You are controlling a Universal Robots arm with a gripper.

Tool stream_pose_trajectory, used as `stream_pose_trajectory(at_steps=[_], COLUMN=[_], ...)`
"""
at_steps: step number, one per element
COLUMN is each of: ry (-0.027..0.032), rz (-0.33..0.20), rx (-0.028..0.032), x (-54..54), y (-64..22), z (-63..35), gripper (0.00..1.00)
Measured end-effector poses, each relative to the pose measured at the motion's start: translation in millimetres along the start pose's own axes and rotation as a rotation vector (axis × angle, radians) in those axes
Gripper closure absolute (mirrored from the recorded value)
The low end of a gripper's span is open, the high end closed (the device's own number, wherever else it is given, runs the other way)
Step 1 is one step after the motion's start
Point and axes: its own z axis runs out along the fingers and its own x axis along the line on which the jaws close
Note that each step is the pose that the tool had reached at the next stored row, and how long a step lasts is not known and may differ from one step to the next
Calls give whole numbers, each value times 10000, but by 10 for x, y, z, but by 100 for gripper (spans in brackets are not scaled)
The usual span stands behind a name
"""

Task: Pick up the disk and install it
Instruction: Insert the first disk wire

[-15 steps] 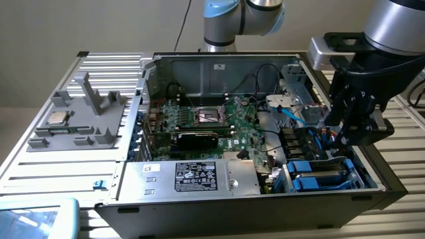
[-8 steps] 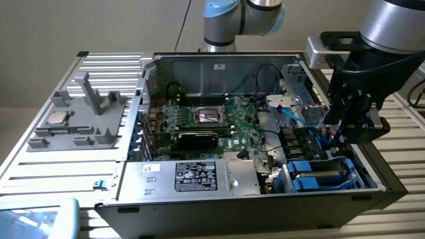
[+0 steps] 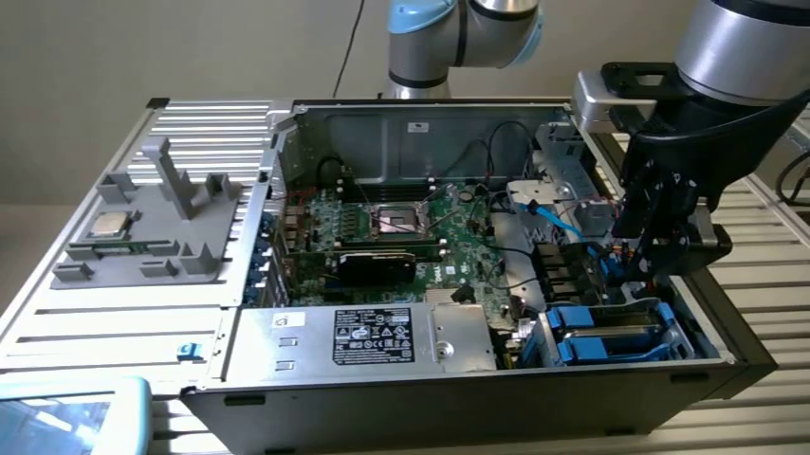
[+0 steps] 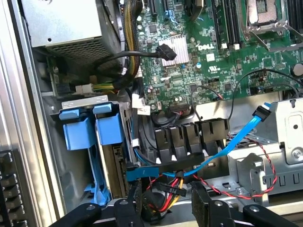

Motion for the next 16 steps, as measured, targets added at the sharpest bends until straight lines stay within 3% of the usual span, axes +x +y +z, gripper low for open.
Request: stream_pose_trajectory(at_steps=[7,16], ry=[46,34], rz=[597,1001], rx=[28,34], x=[-5,-29], y=[15,55], z=[56,95], gripper=[46,46])
